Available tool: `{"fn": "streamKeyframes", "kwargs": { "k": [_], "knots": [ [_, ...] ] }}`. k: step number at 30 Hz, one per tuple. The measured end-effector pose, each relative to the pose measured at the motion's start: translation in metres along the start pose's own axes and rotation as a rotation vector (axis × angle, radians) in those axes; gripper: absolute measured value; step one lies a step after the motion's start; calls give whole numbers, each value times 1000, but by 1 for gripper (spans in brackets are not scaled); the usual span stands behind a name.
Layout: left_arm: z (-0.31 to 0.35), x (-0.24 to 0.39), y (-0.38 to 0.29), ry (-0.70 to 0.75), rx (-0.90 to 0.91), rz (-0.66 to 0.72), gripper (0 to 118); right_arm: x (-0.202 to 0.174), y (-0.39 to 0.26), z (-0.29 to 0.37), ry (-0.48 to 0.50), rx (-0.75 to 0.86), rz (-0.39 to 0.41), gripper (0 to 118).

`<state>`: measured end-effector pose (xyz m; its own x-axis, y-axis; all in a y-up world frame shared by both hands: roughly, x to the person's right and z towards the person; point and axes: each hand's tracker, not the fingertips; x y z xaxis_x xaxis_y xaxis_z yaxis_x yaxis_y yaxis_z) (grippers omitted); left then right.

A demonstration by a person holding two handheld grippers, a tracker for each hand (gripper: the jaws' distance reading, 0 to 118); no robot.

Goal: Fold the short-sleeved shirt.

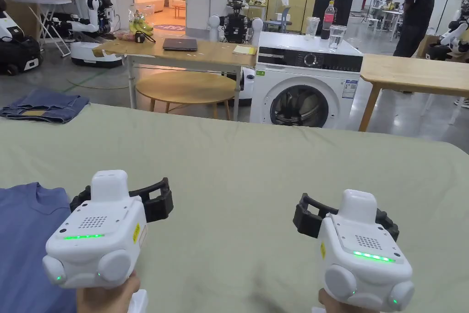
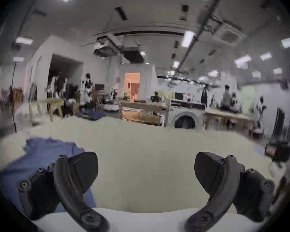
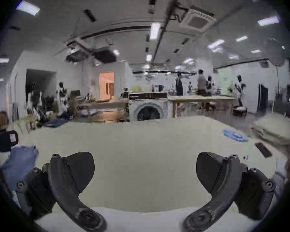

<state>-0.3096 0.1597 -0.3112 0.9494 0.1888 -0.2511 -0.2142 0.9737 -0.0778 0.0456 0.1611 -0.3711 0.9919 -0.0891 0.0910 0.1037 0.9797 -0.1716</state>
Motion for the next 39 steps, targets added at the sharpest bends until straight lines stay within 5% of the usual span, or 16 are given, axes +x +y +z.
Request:
{"fn": "streamKeyframes", "kwargs": {
  "k": [8,19,21,24,25,26,39],
  "knots": [
    [9,20,10,-33,69,-181,114,-5,-2,4,-6,33,99,118],
    [10,25,12,-25,48,-165,109,-3,-4,6,-26,28,96,115],
    [12,26,12,-23,64,-165,89,-5,-3,9,-14,43,102,97],
    [11,27,14,-22,59,-194,13,-9,0,12,-34,55,135,43],
    [10,29,14,-20,55,-216,0,-10,1,13,-27,56,132,14],
    [9,30,14,3,53,-241,0,-9,2,13,-24,60,129,0],
    [8,21,19,15,-1,-248,0,-20,4,19,68,41,108,0]
  ]
}}
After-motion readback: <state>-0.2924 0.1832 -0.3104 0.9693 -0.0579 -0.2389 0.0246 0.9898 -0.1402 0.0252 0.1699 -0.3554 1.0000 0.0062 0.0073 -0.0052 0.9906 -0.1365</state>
